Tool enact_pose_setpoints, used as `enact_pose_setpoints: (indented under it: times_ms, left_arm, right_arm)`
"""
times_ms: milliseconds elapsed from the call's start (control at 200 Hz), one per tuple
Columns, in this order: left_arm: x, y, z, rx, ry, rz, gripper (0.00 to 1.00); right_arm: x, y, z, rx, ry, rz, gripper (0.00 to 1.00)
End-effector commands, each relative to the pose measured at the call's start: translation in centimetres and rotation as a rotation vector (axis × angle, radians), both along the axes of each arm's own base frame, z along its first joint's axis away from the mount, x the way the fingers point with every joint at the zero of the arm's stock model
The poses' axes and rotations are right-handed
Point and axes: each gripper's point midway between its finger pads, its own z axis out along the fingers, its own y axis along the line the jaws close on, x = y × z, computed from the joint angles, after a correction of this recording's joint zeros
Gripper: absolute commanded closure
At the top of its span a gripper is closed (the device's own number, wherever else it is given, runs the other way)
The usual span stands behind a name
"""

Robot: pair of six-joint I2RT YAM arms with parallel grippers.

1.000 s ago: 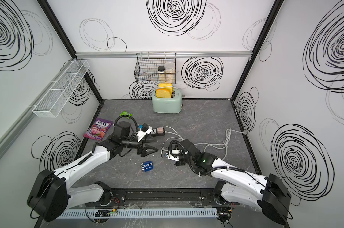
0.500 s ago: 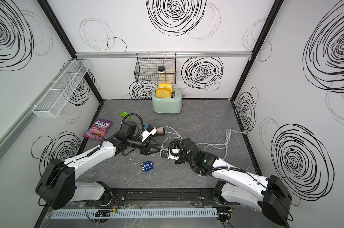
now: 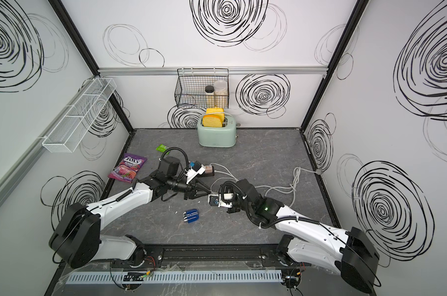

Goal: Charge the electric shaver
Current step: Pick up the charging cable from the center of the board.

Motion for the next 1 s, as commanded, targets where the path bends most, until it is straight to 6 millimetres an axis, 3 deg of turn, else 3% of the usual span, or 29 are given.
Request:
enact_pose_setpoints:
  times_ms: [0,120,245,500,650,705,996]
  left_arm:
    - [0.7,-0.6,1.4,-0.037,-0.058,-0.012,0.73]
    - [0.7,-0.6,1.3,-0.035,-0.059,-0.013,0.78]
    - [0.4,-0.6,1.2,-0.039,-0.054,-0.028,1.0]
    - [0.4,-0.5,1.6,-0.055,-0.038,-0.026,1.0]
    - [1.4,0.1,2.5,-0.077,-0.01,0.015,1.0]
    - [1.6,0.3,2.7,-0.088,0.024,0.02,1.0]
    - [2.1,0.7,3.7,-0.099,0.089,0.019,1.0]
  right_arm:
    - [-0.1,0.4,0.9,0.032,-0.023,0.025,1.0]
    - [-0.2,0.3,1.1,0.042,-0.027,0.026,1.0]
    - [-0.5,0.5,1.4,0.07,-0.012,0.037,1.0]
    - [-0.5,1.1,2.8,0.18,-0.002,0.041,1.0]
    - [0.5,0.4,5.0,0.351,-0.089,-0.012,0.63]
    - [0.6,0.0,5.8,0.421,-0.13,-0.018,0.56]
    - [0.6,0.9,7.1,0.553,-0.159,0.03,0.61]
